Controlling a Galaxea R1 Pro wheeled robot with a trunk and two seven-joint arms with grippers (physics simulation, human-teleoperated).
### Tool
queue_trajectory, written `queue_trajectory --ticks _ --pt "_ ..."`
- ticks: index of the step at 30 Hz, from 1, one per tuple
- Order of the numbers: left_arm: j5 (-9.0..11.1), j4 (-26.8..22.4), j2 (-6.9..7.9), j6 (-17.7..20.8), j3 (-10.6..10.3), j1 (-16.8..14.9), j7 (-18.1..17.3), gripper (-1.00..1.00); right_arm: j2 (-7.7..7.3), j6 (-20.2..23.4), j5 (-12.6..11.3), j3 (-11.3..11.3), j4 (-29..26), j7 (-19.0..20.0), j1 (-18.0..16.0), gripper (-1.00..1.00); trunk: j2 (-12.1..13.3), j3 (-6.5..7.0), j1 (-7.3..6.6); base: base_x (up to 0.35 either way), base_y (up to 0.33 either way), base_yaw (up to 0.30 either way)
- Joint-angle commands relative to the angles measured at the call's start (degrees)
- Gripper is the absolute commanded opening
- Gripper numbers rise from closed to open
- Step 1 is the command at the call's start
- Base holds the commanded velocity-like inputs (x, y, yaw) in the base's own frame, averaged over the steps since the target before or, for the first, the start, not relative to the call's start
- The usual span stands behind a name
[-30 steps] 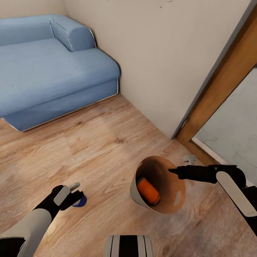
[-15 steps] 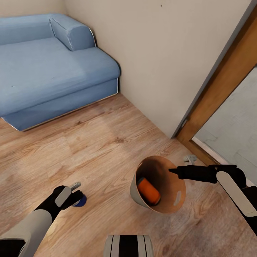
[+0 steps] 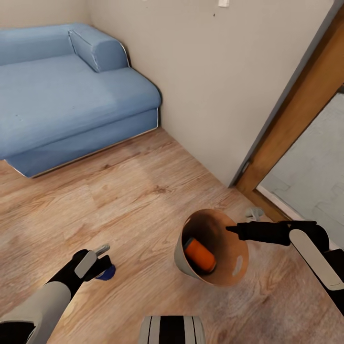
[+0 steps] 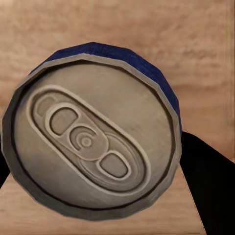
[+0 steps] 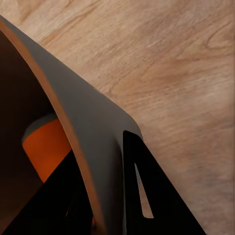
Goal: Put the three can of soda from the living room inside the tash can in the kitchen.
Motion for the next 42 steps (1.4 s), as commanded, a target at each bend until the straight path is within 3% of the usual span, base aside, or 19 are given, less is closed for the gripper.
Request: queue_trajectory --ticks 1,5,6,7,13,17,21,23,25,26,28,30,31,33,34,39,42 --pt "-0.1 -0.3 -0.06 0.0 0.0 0.2 -0.1 -1.0 0.03 0.1 -2.2 0.0 0.1 0.2 0.0 -1.0 0.0 0.23 -0.03 0.0 0.0 0.0" --pt "0.0 -10.1 -0.8 0.6 0.1 5.3 0.7 -1.0 0.02 0.1 -2.2 0.0 0.4 0.1 -0.1 -1.0 0.1 1.12 -0.13 0.0 0.0 0.0" --pt "0.4 -19.2 -1.01 1.9 0.3 9.3 2.9 -1.0 0.01 0.1 -2.2 0.0 1.0 0.1 -0.2 -1.0 0.1 1.34 -0.16 0.0 0.0 0.0" --pt "0.5 -23.0 -1.1 2.9 0.4 10.7 4.3 -1.0 0.03 0.1 -2.1 0.0 1.5 0.1 -0.3 -1.0 0.1 1.56 -0.18 0.0 0.0 0.0" --pt "1.9 -40.5 -2.56 8.3 0.5 15.6 10.7 -1.0 0.78 0.1 -1.8 -0.1 6.5 -2.6 -0.7 -1.0 0.2 2.89 -0.34 0.0 0.0 0.0" --pt "2.1 -50.9 -5.43 12.8 0.5 17.4 14.9 -1.0 1.23 0.1 -1.8 -0.1 7.2 -7.4 -0.8 -1.0 0.2 3.78 -0.44 0.0 0.0 0.0" --pt "2.4 -56.1 -8.08 15.8 0.5 17.6 16.8 -1.0 1.36 0.1 -1.9 -0.1 7.4 -8.4 -0.8 -1.0 0.3 4.66 -0.54 0.0 0.0 0.0" --pt "4.1 -59.6 -9.43 17.8 0.4 17.1 17.2 -1.0 1.79 0.1 -1.9 -0.1 8.0 -8.5 -0.8 -1.0 0.3 5.1 -0.59 0.0 0.0 0.0" --pt "7.2 -63.5 -11.88 21.8 0.2 15.3 18.4 -1.0 2.87 0.1 -1.8 -0.1 8.8 -9.0 -0.9 -1.0 0.3 5.55 -0.64 0.0 0.0 0.0" --pt "7.8 -64.1 -12.61 22.5 0.1 14.6 18.8 -1.0 3.09 0.1 -1.8 -0.1 8.9 -9.3 -0.9 -1.0 0.3 5.77 -0.67 0.0 0.0 0.0" --pt "8.9 -65.3 -14.59 24.0 -1.9 12.7 19.8 -1.0 3.54 0.1 -1.8 -0.1 9.2 -10.6 -1.0 -1.0 0.4 6.21 -0.72 0.0 0.0 0.0" --pt "10.0 -66.0 -16.05 24.8 -7.2 10.3 20.4 -1.0 3.86 0.1 -1.8 -0.1 9.4 -12.4 -1.0 -1.0 0.4 6.66 -0.77 0.0 0.0 0.0" --pt "10.6 -66.1 -16.29 25.0 -8.4 9.6 20.5 -1.0 3.95 0.1 -1.8 -0.1 9.4 -12.7 -1.0 -1.0 0.4 6.88 -0.8 0.0 0.0 0.0" --pt "14.0 -66.3 -16.8 25.1 -11.3 8.1 20.6 -1.0 4.48 0.1 -1.8 -0.1 9.6 -13.4 -1.0 -1.0 0.4 7.32 -0.85 0.0 0.0 0.0" --pt "17.4 -66.4 -17.02 24.9 -13.3 7.2 20.9 -1.0 5.06 0.1 -1.8 -0.1 9.7 -14.3 -1.0 -1.0 0.5 7.54 -0.88 0.0 0.0 0.0" --pt "21.0 -66.6 -17.2 24.7 -15.0 5.8 21.1 -1.0 6.22 0.1 -1.8 0.0 9.8 -17.5 -1.0 -1.0 0.5 8.65 -1.01 0.0 0.0 0.0" --pt "21.7 -66.6 -17.25 24.6 -15.3 5.6 20.8 -1.0 7.04 0.1 -1.8 0.0 10.2 -18.3 -1.0 -1.0 0.6 9.31 -1.08 0.0 0.0 0.0"
